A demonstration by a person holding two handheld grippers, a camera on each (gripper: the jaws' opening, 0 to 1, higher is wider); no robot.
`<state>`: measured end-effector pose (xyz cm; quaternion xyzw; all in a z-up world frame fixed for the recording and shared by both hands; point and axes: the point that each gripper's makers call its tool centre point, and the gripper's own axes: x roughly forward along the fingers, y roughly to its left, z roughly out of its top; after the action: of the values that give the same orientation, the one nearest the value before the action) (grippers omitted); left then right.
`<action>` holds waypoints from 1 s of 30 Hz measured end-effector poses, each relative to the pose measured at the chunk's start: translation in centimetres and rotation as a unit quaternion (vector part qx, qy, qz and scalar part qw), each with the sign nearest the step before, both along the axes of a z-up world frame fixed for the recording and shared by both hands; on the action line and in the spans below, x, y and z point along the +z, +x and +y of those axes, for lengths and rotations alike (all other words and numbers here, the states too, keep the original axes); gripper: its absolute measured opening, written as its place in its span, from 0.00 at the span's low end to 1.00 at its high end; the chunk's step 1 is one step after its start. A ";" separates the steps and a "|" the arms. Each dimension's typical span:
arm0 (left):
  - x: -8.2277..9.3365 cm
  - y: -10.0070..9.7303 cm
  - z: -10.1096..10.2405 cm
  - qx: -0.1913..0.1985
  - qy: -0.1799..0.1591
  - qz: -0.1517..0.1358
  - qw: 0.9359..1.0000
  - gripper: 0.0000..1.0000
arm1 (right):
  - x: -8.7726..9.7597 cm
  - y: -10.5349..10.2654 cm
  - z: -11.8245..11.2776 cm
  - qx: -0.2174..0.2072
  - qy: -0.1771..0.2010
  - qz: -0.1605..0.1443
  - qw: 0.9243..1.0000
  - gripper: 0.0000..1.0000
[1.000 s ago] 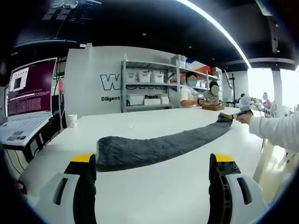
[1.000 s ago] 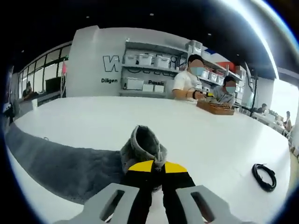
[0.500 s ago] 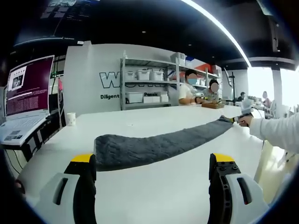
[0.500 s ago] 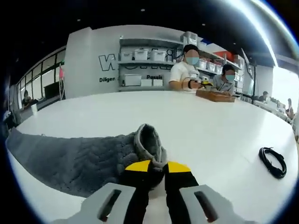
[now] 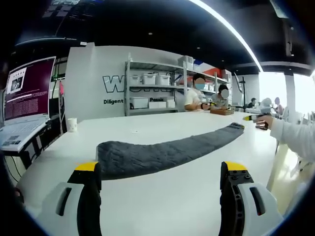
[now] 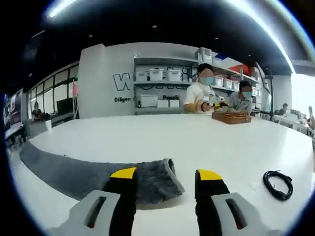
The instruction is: Open the folded towel by lifting each exposed corner and separating the folded layers until the towel lies flat within the target outline without major curled edges
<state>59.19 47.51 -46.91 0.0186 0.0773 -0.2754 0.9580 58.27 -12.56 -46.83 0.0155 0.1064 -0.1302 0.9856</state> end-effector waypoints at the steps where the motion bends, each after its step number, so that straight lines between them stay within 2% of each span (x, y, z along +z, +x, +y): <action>1: 0.0 0.0 0.0 0.000 0.000 -0.001 1.000 1.00 | 0.6 -0.4 1.2 0.015 -0.011 0.005 1.000 0.50; 4: 0.0 -0.1 0.1 0.000 -0.002 0.000 1.000 1.00 | 1.9 -0.7 3.1 0.040 -0.046 0.000 0.998 0.57; 5: 0.0 -0.1 0.2 0.001 -0.001 0.000 1.000 1.00 | 2.5 -1.2 4.6 0.052 -0.058 0.001 0.997 0.59; 11: 0.1 -0.1 0.4 0.004 -0.002 0.000 1.000 1.00 | 3.7 -2.4 10.1 0.110 -0.064 -0.004 0.992 0.74; 19: 0.1 -0.2 0.3 0.003 0.002 0.000 1.000 1.00 | 3.5 -5.1 15.1 0.136 -0.073 -0.003 0.988 0.95; 22: 0.0 -0.2 0.2 0.002 0.003 0.002 1.000 1.00 | 3.6 -6.2 16.7 0.148 -0.068 -0.009 0.987 0.99; 30: -0.2 -0.3 -0.2 0.003 0.006 0.005 1.000 1.00 | 2.9 -8.7 18.6 0.169 -0.062 0.009 0.984 0.99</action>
<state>58.91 47.34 -47.10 0.0224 0.0840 -0.2724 0.9583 49.60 6.08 -43.98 -0.0646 0.1085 0.0316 0.9915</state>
